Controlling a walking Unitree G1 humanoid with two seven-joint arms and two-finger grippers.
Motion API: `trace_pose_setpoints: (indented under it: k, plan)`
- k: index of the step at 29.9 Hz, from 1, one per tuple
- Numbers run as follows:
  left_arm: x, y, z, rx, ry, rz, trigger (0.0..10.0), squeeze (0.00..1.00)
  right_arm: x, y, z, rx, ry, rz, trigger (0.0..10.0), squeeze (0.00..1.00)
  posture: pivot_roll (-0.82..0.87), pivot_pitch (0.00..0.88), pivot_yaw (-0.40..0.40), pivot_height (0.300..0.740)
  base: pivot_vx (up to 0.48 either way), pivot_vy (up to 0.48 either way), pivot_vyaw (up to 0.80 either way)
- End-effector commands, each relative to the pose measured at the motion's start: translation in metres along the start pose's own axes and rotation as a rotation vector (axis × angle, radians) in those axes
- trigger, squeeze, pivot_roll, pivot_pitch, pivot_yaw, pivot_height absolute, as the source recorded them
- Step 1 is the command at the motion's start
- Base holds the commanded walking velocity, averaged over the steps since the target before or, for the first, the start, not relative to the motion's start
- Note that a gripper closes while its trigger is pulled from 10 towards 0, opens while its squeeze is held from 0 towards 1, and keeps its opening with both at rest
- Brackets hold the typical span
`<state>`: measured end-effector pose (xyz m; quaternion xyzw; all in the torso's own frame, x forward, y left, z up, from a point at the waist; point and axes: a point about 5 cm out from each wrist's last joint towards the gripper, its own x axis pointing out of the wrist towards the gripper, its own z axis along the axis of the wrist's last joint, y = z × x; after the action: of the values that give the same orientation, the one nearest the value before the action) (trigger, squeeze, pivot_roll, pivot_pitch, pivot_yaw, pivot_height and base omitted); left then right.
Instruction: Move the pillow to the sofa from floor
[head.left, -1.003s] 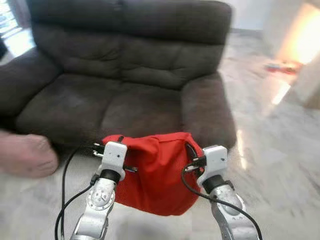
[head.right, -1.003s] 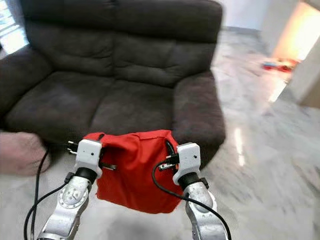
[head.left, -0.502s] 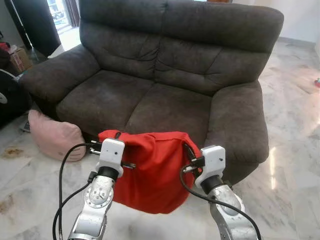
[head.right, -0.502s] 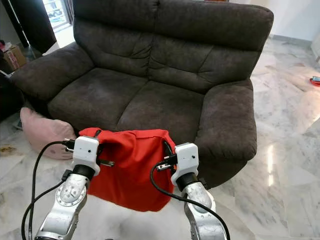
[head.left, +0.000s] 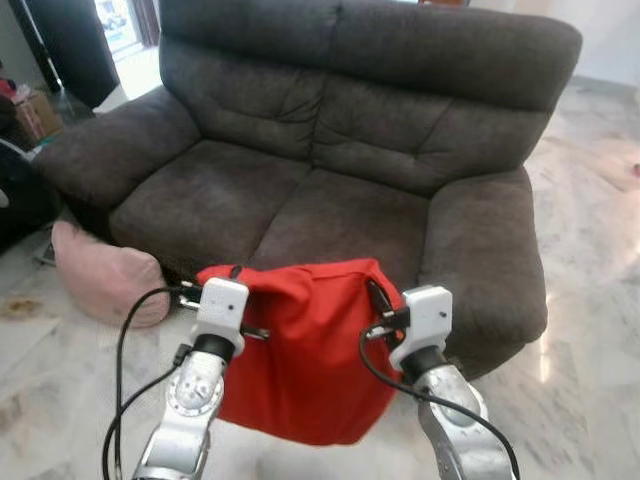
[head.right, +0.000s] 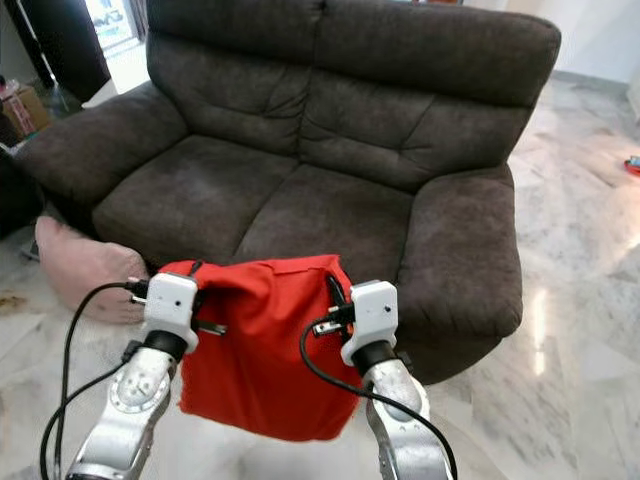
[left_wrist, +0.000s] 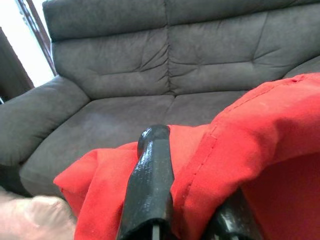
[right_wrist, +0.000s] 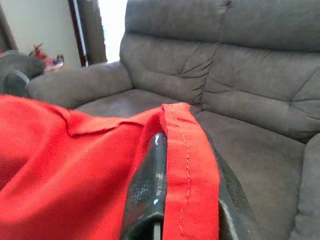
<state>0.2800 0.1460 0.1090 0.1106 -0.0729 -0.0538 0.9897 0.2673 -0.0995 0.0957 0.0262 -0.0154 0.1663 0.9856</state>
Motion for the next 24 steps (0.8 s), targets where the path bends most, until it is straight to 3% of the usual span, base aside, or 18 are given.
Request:
trace_pose_setpoints:
  k: [1,19,22,24]
  plan:
    - [0.010,-0.010,0.030,-0.017,-0.138,-0.032,10.0,0.00,0.002,-0.006,0.012,-0.011,-0.063,-0.018,10.0,0.00,0.08,0.000,-0.052,0.740,0.345,0.000,0.00]
    - [0.012,-0.011,0.033,-0.022,-0.152,-0.037,10.0,0.00,0.002,-0.005,0.015,-0.027,-0.074,-0.006,10.0,0.00,0.08,0.000,-0.056,0.740,0.354,0.000,0.00]
    - [0.015,-0.005,0.042,-0.014,-0.182,-0.023,10.0,0.00,0.005,-0.004,0.021,-0.017,-0.101,0.002,10.0,0.00,0.08,0.000,-0.058,0.740,0.360,0.000,0.00]
    - [0.017,-0.002,0.051,0.000,-0.217,-0.021,10.0,0.00,0.008,-0.003,0.037,0.020,-0.171,0.008,10.0,0.00,0.08,0.000,-0.058,0.740,0.354,0.000,0.00]
